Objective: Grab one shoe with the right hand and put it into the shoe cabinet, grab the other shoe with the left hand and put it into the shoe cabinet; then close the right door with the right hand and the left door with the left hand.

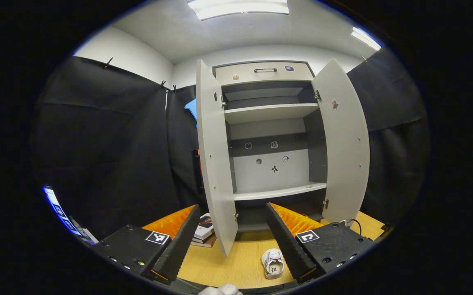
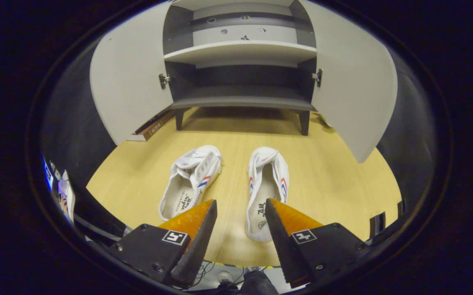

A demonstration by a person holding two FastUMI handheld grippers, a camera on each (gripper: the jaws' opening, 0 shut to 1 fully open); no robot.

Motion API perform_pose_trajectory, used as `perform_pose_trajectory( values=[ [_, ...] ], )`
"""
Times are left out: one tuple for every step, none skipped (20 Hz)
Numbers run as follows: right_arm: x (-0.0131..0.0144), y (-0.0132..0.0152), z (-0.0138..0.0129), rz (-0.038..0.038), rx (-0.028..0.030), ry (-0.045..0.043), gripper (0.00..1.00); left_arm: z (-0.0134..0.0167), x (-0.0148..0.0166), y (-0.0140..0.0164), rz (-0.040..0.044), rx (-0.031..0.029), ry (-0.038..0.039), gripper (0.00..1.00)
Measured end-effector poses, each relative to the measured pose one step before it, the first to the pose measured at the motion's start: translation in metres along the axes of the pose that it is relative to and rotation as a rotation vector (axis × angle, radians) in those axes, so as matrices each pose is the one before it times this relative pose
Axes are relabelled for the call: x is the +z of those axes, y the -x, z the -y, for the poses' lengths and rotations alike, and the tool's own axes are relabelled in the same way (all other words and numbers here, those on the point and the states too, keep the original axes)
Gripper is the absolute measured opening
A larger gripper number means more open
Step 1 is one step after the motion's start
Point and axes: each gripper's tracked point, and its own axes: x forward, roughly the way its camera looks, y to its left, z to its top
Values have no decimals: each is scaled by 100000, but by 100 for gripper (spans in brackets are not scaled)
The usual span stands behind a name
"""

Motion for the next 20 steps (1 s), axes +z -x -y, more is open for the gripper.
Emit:
perform_pose_trajectory(
  values=[
    [40, -991, 94, -1307, -136, -482, 78, -166, -41, -285, -201, 863, -361, 96],
    [282, -1203, 416, -509, -768, 432, 78, -219, -58, -231, -358, 1211, -343, 96],
    [142, -536, 88, -1207, 245, 4, 77, -133, -169, -337, -268, 787, -204, 96],
    [162, -714, -13, -1029, 559, -588, 77, -87, -86, -281, -53, 942, -120, 96],
    [426, -739, 208, -273, -5, -699, 75, -209, -88, -371, 76, 1220, -218, 96],
    [502, -695, 201, -52, -471, -969, 75, -104, -51, -406, -259, 1079, -248, 96],
    [359, -668, 48, 130, -42, -1585, 73, -136, -400, -410, -616, 808, -32, 96],
    [308, -566, -162, -416, 724, -1418, 71, 80, -328, -411, -837, 433, 92, 96],
    [308, -622, -92, -247, 536, -638, 56, 52, -151, -380, -665, 179, 41, 96],
    [278, -638, -26, -139, 588, 121, 62, 56, -160, -378, -443, 528, -259, 96],
    [177, -558, -21, -89, 323, 333, 61, 18, -171, -327, -452, 527, -279, 96],
    [297, -477, 18, 356, 153, 229, 61, 120, -112, -312, -424, 266, 9, 96],
    [148, -343, 82, 478, -626, -346, 59, 169, -84, -308, -436, 115, 160, 96],
    [281, -346, 103, 494, -560, -565, 58, 153, -179, -250, -546, 19, 164, 96],
    [-33, -110, 223, 41, -327, -1011, 50, 259, -24, -277, -373, -139, 49, 96],
    [150, -62, 140, 714, -360, -1232, 39, 177, -24, -236, -78, -91, -199, 96],
    [-115, -220, 333, 372, -901, 355, 30, -14, 24, -135, -110, -32, -288, 96],
    [-196, -340, -323, -227, 1852, 63, 23, 106, 43, -158, -19, 163, -65, 96],
    [-43, 305, -46, -347, 997, 967, 10, 125, 27, -128, 17, -6, 246, 96],
    [192, 72, 90, 1, 219, 296, 12, -48, -109, -88, -27, 25, 308, 96]
  ],
)
